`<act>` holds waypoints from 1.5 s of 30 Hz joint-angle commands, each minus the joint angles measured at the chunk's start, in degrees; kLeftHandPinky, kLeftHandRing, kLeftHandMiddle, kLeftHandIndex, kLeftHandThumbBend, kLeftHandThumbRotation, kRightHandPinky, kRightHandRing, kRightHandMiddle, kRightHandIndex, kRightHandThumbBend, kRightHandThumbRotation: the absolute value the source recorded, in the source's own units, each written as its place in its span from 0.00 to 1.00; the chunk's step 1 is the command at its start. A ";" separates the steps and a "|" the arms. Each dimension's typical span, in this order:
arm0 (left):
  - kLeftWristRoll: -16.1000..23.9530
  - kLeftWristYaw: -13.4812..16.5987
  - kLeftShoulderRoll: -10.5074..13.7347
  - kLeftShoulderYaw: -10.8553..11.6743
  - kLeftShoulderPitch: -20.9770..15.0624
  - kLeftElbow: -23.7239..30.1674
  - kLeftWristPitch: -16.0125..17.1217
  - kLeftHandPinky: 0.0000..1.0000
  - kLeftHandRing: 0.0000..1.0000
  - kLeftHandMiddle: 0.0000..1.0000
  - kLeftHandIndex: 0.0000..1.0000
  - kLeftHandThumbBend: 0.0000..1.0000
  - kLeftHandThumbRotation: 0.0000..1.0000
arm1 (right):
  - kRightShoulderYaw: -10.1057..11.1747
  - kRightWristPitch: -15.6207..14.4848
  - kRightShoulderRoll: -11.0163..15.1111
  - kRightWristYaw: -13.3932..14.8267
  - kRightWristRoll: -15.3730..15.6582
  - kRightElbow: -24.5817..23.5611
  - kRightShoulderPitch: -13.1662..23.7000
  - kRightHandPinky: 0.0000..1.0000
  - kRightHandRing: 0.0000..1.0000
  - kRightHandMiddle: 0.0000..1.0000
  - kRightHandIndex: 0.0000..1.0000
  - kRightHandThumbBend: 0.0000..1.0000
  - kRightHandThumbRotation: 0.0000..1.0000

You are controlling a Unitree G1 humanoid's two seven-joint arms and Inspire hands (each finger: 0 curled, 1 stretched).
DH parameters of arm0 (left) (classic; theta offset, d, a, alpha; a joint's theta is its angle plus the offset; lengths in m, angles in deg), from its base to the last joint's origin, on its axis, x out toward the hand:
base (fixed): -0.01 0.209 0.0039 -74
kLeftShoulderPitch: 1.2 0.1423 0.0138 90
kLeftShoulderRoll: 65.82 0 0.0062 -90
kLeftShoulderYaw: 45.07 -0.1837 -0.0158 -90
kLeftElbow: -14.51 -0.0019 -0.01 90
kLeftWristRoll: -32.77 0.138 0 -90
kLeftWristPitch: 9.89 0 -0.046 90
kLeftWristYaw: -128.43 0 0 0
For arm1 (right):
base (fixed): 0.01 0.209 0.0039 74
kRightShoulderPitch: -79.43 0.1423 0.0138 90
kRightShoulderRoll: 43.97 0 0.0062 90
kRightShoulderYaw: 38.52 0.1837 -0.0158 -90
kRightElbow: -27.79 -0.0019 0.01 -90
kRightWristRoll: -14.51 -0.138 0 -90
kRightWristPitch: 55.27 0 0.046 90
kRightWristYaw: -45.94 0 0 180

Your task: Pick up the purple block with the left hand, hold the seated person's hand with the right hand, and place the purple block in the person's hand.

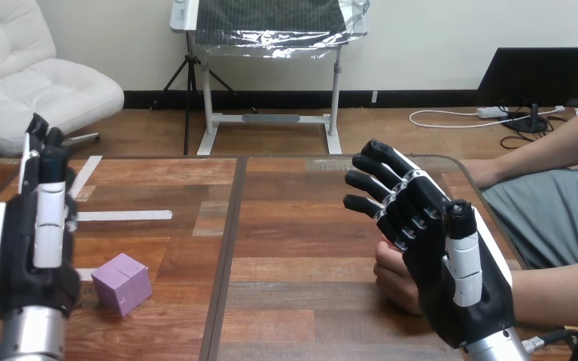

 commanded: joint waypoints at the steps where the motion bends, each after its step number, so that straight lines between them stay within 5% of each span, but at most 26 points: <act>1: 4.05 0.55 2.80 0.53 -5.05 -3.10 2.22 1.00 1.00 1.00 1.00 0.71 0.84 | 0.12 0.84 -0.04 -0.20 -0.01 -2.64 2.83 0.81 0.87 0.88 0.87 0.86 0.89; 17: 18.02 6.91 8.64 -0.09 -9.39 -13.18 5.02 0.93 0.95 0.95 0.94 0.76 0.69 | 0.20 0.65 0.10 -0.31 -0.04 -2.60 3.20 0.81 0.87 0.88 0.87 0.86 0.89; 26: 21.23 7.49 10.83 -1.05 -11.23 -17.82 5.46 0.85 0.94 0.95 0.93 0.73 0.60 | 0.23 0.64 0.05 -0.37 -0.21 -2.55 3.39 0.82 0.87 0.88 0.87 0.86 0.88; 45: 25.31 7.54 13.68 -3.00 -14.85 -25.58 3.49 0.89 0.96 0.98 0.96 0.72 0.47 | 0.29 0.41 0.04 -0.20 -0.26 -2.58 3.61 0.81 0.87 0.88 0.87 0.87 0.88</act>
